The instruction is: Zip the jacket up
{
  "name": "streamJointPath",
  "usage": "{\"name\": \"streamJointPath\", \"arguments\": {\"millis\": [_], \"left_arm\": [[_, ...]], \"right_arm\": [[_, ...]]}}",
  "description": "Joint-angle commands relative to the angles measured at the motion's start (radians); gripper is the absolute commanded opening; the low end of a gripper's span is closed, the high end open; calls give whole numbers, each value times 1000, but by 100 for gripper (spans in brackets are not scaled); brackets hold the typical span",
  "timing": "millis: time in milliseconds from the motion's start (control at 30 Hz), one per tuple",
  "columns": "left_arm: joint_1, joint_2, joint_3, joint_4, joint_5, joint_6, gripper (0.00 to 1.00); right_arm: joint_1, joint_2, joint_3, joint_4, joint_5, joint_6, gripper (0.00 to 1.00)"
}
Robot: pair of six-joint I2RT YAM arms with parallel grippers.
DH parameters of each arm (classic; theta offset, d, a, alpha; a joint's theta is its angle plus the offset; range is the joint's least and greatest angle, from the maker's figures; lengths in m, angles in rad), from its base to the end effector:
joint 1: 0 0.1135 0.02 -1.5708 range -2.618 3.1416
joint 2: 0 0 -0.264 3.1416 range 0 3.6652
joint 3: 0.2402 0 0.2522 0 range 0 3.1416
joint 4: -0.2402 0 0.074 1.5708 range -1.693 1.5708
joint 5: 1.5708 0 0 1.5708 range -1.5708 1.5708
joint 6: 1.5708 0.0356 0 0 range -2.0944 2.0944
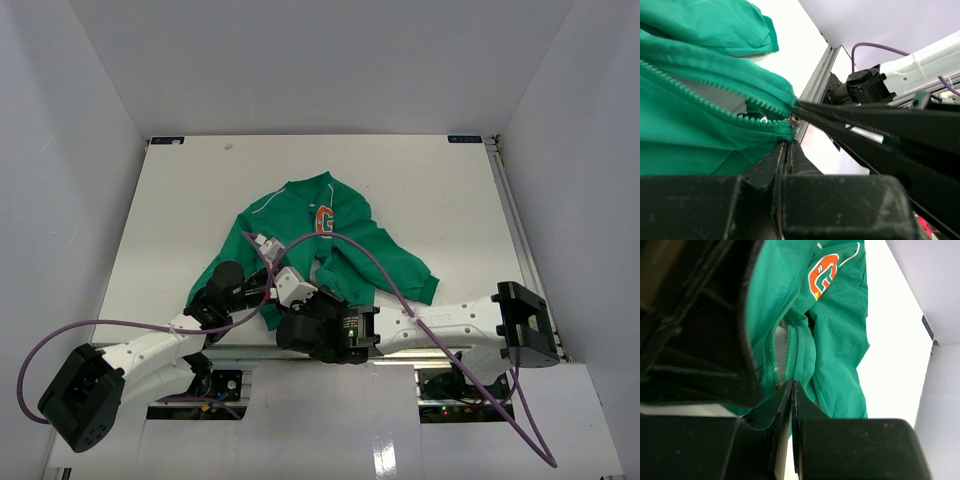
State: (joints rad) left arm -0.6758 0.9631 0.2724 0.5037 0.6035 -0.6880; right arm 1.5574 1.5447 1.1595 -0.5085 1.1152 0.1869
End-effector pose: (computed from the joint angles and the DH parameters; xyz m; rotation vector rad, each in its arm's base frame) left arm 0.1417 -0.1395 0.2012 0.4845 1.9272 -1.4698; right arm 0.0362 0.3184 0.2711 -0.8719 1.7203 -0.2477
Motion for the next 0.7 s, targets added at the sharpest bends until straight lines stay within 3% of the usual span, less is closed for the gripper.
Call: {"name": "streamJointPath", "arguments": {"millis": [0,367,667], "left_arm": [[-2,-35,-12,24,40,24,0],[-2,-39,-9,14,30,31,0],[-1,-30,6,3,11,33,0]], "right_arm": [[-47,-6,17,73,-9,-25,8],[-106,-51,-5,146,-106,-60,8],[-123,-339,-114,155,-367,22,42]]}}
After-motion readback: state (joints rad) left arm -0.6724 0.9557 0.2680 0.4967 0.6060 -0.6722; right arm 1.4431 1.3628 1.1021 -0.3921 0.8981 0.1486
